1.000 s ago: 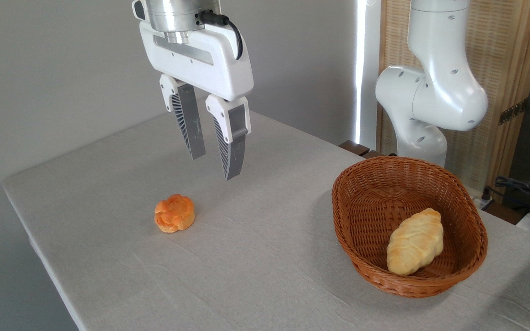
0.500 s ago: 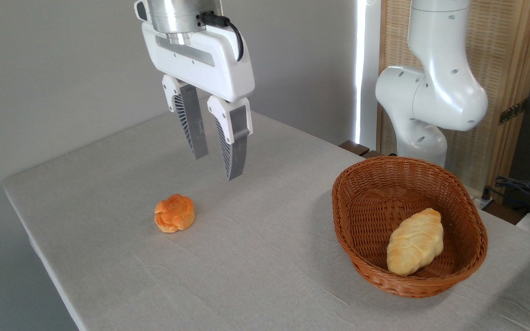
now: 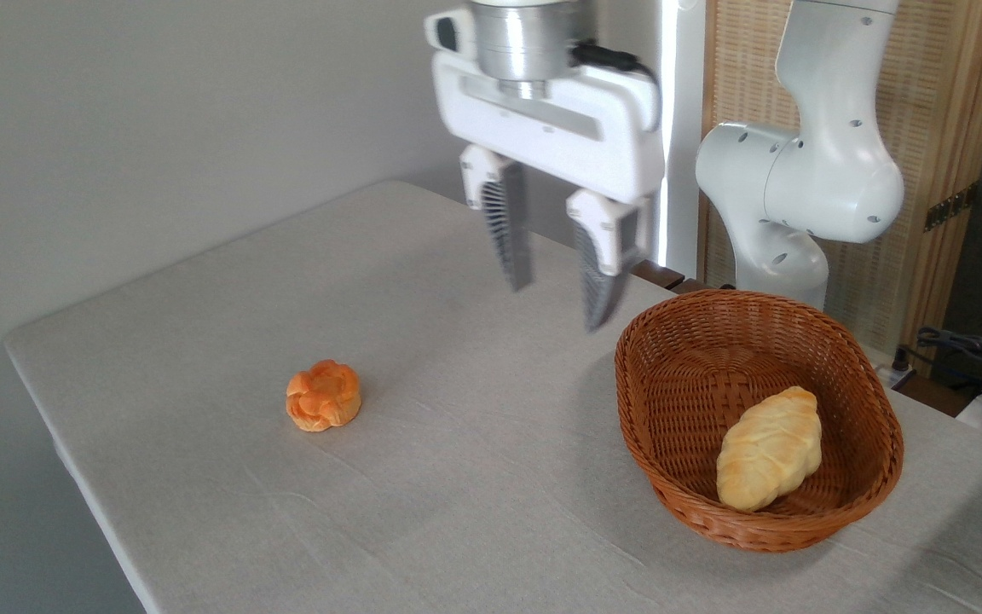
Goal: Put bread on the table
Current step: 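Move the open gripper over the basket and lower onto the pale roll, then close the gripper around the pale roll inside the basket, then lift the pale roll out of the basket and carry it beside the orange bun, then lower the pale roll onto the cloth and open the gripper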
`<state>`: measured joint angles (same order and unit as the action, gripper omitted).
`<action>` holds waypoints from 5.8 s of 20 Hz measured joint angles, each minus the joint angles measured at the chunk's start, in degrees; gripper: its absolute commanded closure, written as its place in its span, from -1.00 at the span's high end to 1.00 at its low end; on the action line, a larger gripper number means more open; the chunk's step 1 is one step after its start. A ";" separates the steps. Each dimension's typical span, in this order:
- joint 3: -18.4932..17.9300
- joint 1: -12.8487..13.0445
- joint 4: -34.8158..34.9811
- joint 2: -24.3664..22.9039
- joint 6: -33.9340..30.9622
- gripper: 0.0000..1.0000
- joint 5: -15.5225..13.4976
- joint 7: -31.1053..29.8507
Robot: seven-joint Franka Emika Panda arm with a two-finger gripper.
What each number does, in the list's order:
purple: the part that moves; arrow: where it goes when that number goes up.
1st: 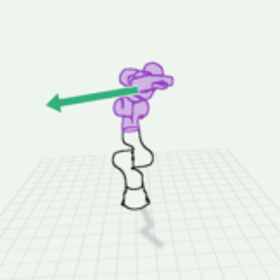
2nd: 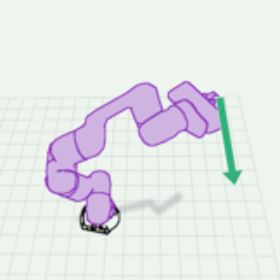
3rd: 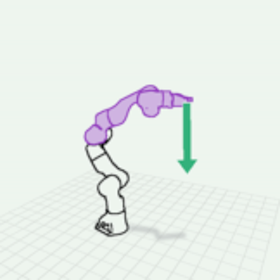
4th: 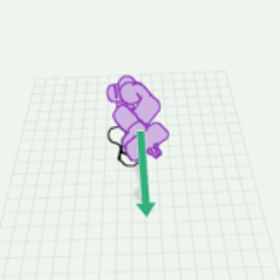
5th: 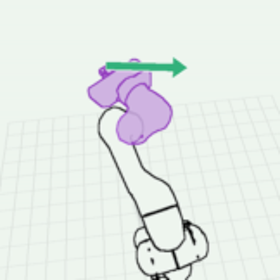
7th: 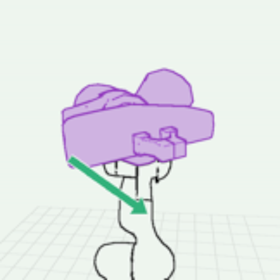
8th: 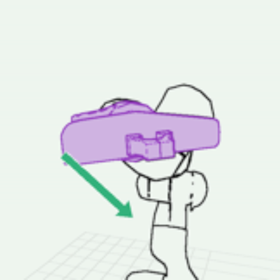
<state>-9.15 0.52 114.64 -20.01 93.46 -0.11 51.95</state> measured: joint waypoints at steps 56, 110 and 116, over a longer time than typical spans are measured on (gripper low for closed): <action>-17.23 1.13 27.90 -5.68 14.11 -0.78 17.32 15.76; 8.39 13.02 -20.04 24.73 6.27 1.00 -5.13 -9.13; 8.39 13.02 -20.04 24.72 6.28 1.00 -5.13 -9.13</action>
<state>-0.76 13.54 94.60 4.71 99.75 -5.24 42.81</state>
